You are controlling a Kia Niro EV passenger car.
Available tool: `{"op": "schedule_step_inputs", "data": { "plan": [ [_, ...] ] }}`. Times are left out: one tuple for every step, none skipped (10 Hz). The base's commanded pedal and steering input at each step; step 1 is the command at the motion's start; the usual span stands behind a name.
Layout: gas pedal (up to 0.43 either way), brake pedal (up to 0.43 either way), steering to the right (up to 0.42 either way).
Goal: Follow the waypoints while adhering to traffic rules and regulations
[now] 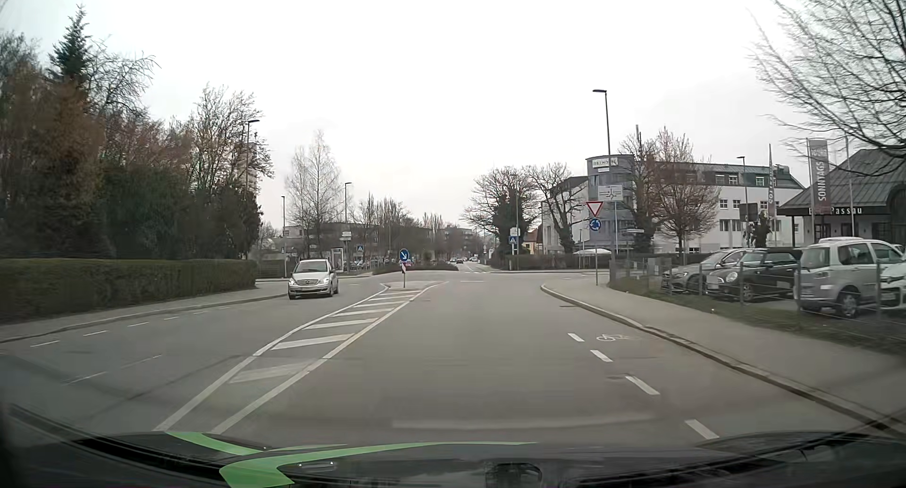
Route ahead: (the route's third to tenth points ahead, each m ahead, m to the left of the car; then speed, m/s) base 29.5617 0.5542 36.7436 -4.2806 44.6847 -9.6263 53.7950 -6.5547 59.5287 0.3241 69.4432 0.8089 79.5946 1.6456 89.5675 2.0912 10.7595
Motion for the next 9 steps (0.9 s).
{"op": "schedule_step_inputs", "data": {
  "plan": [
    [0.000, 0.146, -0.003],
    [0.000, 0.140, -0.003],
    [0.000, 0.140, -0.003],
    [0.000, 0.146, -0.003],
    [0.000, 0.152, -0.001],
    [0.000, 0.165, 0.000],
    [0.000, 0.177, 0.001],
    [0.000, 0.183, 0.001],
    [0.000, 0.189, 0.002]
  ]
}}
